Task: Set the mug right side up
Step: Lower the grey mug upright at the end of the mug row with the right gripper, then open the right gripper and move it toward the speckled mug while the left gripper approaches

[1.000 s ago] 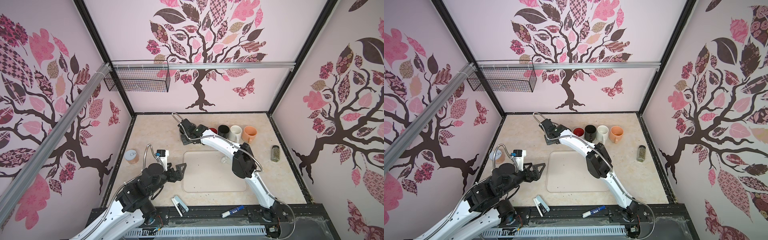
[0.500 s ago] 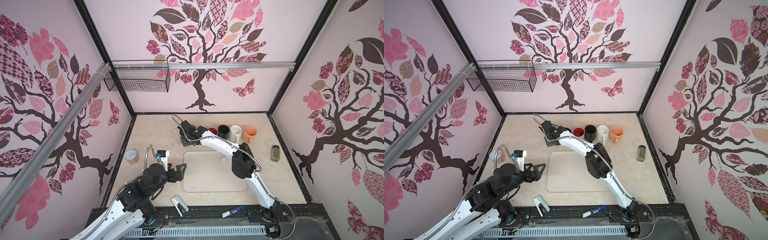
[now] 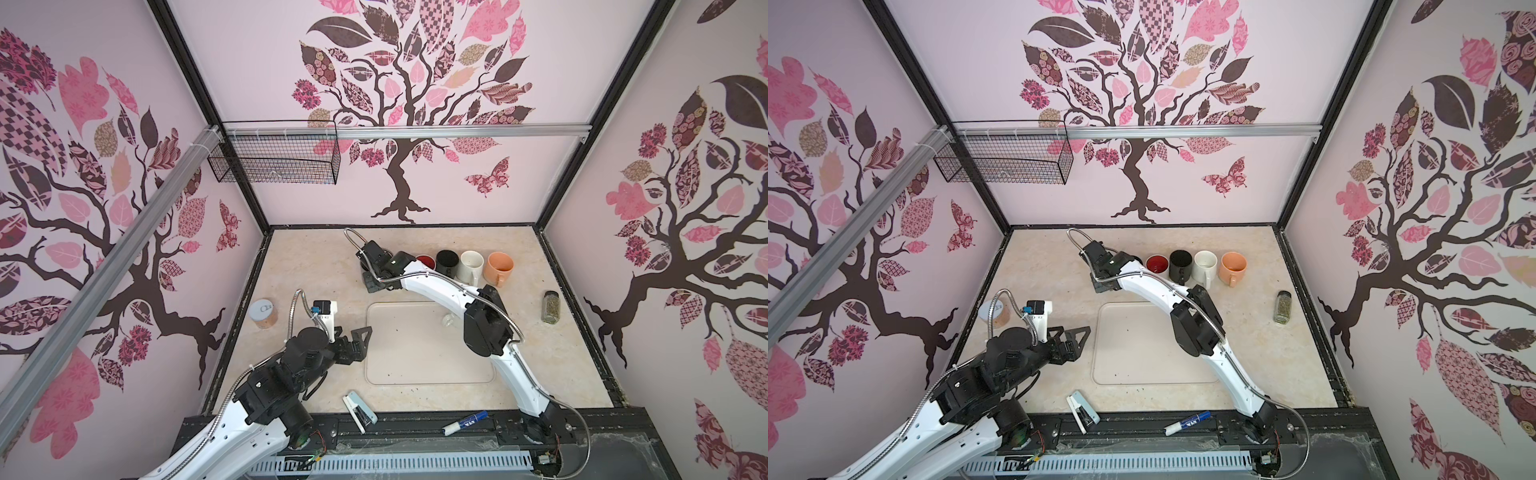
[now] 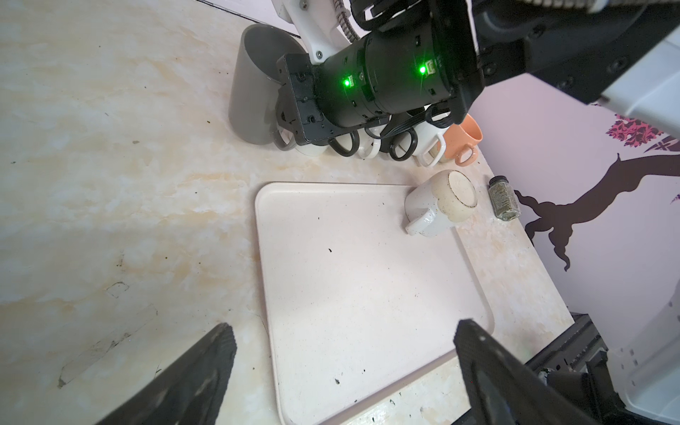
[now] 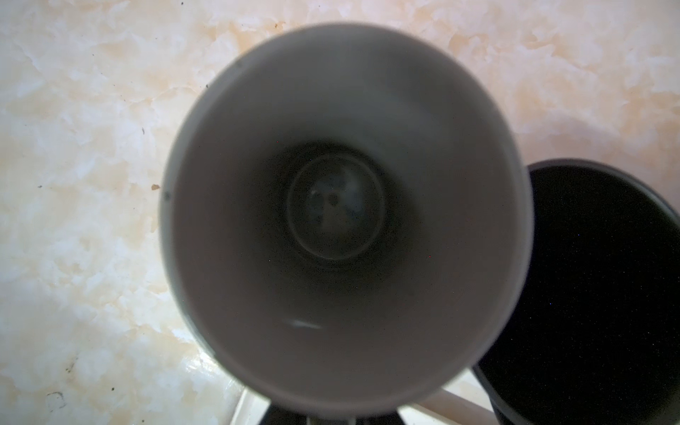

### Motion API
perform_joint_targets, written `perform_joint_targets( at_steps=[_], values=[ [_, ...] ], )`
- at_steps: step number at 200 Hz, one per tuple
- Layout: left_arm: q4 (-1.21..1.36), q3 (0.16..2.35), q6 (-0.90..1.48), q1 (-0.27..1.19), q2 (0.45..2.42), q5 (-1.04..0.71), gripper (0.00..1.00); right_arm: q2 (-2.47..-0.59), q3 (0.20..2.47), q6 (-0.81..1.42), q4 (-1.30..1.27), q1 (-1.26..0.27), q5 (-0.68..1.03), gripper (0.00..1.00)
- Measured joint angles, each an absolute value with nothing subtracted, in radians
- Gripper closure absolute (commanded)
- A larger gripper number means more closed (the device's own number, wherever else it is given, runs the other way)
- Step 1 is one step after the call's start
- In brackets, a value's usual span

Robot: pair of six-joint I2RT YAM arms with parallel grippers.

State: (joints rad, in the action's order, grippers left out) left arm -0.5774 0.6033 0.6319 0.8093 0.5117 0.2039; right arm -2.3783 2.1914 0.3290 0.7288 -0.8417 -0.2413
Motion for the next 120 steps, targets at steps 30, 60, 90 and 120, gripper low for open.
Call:
perform_joint_targets(
  at_steps=[30,60,90,120],
  values=[
    [-0.578,0.604,0.632,0.809,0.518,0.203,0.04,-2.4,2.191,0.331,0.728,-0.841,-0.24,1.0],
    [-0.578,0.603,0.632,0.809,0.523,0.2,0.04,-2.4,2.191,0.332,0.729,-0.839,-0.234,0.88],
    [-0.578,0.604,0.632,0.809,0.522,0.2,0.04,-2.4,2.191,0.333,0.728,-0.837,-0.233,0.76],
    [-0.578,0.604,0.632,0.809,0.524,0.201,0.04,-2.387,2.164,0.339,0.692,-0.835,-0.236,0.69]
  ],
)
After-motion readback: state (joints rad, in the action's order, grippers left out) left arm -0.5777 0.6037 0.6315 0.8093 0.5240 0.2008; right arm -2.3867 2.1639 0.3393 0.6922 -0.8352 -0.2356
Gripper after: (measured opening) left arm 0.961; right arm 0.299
